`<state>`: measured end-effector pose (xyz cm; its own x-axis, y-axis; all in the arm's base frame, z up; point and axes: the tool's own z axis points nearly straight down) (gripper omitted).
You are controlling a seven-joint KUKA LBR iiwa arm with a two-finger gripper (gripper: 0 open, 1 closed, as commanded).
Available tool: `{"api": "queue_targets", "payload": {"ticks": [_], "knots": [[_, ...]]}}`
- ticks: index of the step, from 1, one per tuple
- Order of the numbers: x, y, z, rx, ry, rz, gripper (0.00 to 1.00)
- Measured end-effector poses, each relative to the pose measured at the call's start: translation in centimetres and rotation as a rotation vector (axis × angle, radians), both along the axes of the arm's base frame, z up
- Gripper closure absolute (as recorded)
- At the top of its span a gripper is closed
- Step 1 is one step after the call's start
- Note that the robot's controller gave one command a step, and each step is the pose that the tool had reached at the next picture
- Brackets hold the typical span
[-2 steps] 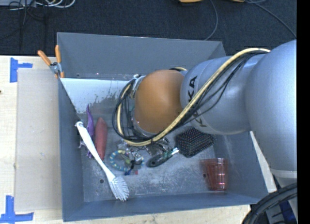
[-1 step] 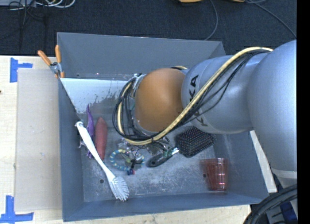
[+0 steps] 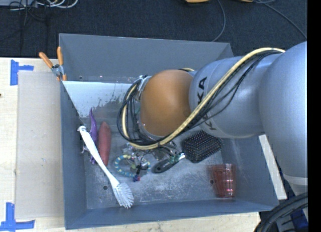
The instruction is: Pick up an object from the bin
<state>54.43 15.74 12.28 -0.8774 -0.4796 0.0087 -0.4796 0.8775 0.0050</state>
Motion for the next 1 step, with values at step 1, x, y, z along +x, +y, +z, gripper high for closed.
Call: {"api": "queue_targets", "payload": {"ticks": [1], "knots": [[-0.07, 0.00, 1.41, 0.000, 0.002, -0.001, 1.00]]}}
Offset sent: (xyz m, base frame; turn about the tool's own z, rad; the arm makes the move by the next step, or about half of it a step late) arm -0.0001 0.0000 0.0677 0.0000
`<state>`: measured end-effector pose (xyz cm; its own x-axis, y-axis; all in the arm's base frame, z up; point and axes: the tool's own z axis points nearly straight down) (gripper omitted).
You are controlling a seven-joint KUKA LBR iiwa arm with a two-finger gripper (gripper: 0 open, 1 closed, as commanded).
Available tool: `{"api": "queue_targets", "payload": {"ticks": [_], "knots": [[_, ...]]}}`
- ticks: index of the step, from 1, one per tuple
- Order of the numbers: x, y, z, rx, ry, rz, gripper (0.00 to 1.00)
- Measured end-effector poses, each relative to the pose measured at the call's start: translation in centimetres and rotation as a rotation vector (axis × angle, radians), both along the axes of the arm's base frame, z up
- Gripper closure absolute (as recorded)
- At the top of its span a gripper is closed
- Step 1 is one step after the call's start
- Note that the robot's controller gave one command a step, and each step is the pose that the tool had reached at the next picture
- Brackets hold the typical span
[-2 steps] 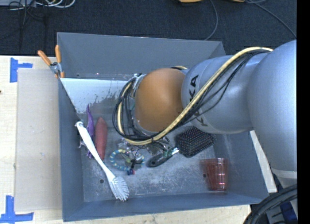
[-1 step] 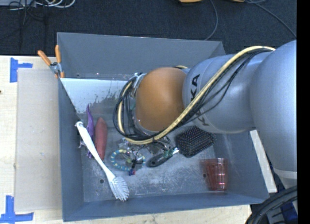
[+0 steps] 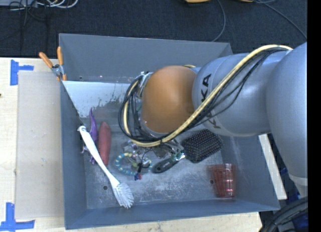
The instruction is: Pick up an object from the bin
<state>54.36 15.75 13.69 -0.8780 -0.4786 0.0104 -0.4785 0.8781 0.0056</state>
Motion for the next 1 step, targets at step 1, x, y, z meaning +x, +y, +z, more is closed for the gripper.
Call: {"api": "queue_targets", "payload": {"ticks": [1], "knots": [[0.05, 0.02, 1.60, 0.000, -0.001, -0.001, 1.00]]}}
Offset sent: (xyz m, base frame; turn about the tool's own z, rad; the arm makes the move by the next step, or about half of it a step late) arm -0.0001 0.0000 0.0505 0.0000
